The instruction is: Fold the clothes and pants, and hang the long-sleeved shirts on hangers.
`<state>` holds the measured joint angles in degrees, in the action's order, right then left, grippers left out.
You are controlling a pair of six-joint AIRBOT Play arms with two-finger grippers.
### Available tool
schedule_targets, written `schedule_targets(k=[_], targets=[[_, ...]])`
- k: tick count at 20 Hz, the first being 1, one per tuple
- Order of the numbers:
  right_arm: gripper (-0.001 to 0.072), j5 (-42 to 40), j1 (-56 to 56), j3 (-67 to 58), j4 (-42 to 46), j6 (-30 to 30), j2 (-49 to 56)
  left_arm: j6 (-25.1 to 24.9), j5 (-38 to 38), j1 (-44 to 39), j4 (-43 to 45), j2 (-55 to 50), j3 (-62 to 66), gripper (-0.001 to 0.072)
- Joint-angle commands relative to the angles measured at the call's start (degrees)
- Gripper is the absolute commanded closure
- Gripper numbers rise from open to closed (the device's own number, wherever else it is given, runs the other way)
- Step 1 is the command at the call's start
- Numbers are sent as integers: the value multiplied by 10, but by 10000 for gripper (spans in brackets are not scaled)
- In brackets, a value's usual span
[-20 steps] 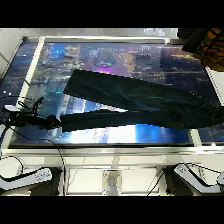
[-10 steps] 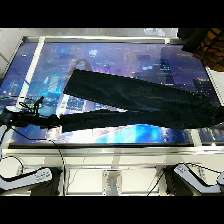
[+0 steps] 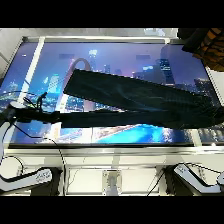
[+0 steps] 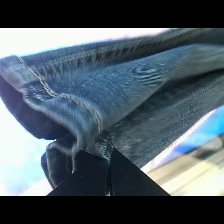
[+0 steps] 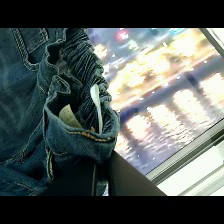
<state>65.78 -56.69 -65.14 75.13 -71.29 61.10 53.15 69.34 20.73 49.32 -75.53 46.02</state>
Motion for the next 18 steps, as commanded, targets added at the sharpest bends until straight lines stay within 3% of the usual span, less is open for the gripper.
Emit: schedule_targets(k=[1, 5, 9, 15, 18], targets=[[686, 17, 0, 0, -3, -2, 0, 22, 12, 37, 2, 61, 56, 690], [686, 51, 0, -1, -52, -3, 0, 40, 12, 94, 6, 121, 154, 691], [685, 57, 0, -1, -59, -16, 0, 48, -10, 100, 5, 123, 229, 690], [686, -69, 0, -1, -61, -78, 0, 48, -120, 96, -11, 69, 234, 690], [686, -99, 2, 0, -97, -82, 20, 42, -174, 76, -73, -2, 235, 691]])
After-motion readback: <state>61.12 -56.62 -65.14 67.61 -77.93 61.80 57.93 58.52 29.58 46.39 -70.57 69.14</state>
